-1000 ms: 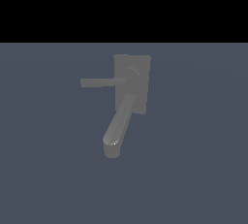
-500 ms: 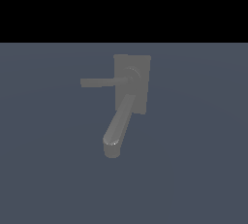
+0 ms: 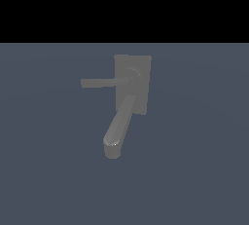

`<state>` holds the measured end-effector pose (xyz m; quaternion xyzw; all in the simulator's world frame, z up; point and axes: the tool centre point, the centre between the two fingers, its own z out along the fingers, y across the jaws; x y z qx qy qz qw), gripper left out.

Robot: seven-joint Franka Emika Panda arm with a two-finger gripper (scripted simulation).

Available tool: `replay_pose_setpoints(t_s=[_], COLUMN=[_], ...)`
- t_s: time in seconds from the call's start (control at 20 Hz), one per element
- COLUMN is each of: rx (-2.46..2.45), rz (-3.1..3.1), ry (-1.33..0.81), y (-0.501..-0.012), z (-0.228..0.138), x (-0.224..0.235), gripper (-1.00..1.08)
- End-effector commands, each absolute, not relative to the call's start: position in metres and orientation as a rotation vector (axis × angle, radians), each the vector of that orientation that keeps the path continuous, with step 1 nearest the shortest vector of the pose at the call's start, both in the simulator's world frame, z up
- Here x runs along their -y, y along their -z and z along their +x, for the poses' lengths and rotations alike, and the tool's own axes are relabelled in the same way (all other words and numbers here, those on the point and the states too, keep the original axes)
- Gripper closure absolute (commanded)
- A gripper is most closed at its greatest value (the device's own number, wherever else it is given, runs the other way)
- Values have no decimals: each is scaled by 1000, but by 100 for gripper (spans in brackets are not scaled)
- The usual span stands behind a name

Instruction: Turn on the faucet by rotating a designated handle.

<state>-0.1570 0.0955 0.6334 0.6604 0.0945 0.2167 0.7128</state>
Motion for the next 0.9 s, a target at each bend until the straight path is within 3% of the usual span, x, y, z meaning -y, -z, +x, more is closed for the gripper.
replay_pose_setpoints(t_s=[0.0, 0.45, 0.85], rx=[-227, -349, -548], rz=[1423, 1186, 916], ry=[-479, -454, -386], y=[-632, -611, -551], z=[-152, -118, -67], x=[-103, -147, -193], gripper=[108, 108, 108])
